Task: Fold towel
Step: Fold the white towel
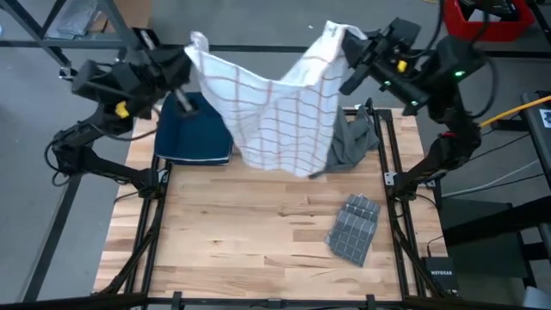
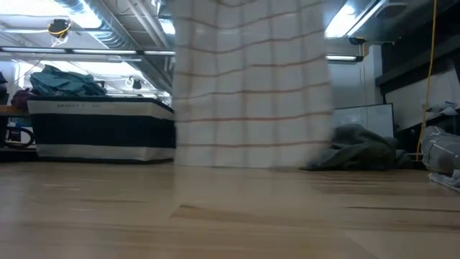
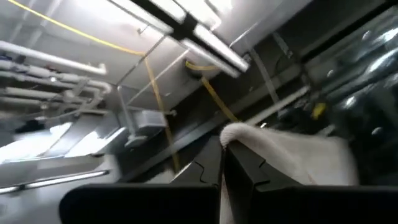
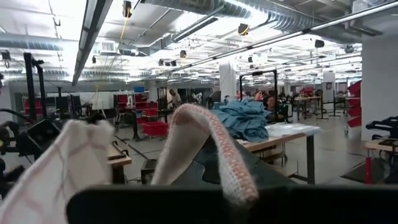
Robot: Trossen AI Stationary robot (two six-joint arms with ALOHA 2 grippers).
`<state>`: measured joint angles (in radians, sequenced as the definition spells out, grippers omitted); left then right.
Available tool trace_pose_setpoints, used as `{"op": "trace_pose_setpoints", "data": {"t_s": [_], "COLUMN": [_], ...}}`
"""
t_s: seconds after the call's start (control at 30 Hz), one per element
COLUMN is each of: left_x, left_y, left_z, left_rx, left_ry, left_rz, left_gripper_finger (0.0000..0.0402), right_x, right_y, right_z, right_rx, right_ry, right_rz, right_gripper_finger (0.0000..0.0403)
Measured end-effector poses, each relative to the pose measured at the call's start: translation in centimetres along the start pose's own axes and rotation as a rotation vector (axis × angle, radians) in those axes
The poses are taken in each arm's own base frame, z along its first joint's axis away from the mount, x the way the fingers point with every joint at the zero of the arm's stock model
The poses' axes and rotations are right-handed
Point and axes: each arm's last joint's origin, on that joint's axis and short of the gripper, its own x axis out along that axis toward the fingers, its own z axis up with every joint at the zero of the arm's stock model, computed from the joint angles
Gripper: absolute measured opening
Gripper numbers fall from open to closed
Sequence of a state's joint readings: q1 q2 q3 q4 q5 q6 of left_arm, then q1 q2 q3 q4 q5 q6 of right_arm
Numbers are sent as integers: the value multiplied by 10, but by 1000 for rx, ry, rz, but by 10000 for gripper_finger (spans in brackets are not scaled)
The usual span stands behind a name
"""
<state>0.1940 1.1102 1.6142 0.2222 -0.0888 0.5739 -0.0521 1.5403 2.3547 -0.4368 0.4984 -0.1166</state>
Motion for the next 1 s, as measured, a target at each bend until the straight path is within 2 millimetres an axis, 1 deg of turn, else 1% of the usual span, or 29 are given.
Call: {"op": "trace_pose_setpoints", "data": {"t_s": [0.1,0.23,0.4,0.53,0.63,0.77,1.0], "left_x": [-9,-19,-28,-30,-30,-28,-23], "left_y": [3,8,10,12,13,15,20], "left_z": [14,24,27,28,30,34,38], "left_rx": [-56,-54,-137,-153,-174,-177,-54], "left_ry": [-31,-36,13,19,0,-52,-163], "left_rz": [-15,-18,-39,-41,-29,3,98], "left_gripper_finger": [0,0,0,0,0,0,0], "right_x": [-10,-18,-18,-19,-19,-18,-17], "right_y": [-6,-10,-7,-6,-6,-7,-7], "right_z": [5,7,-2,-6,-5,2,11], "right_rx": [-11,-25,20,25,58,88,55], "right_ry": [19,54,131,169,157,90,0], "right_rz": [2,11,97,127,123,120,115], "right_gripper_finger": [0,0,0,0,0,0,0]}}
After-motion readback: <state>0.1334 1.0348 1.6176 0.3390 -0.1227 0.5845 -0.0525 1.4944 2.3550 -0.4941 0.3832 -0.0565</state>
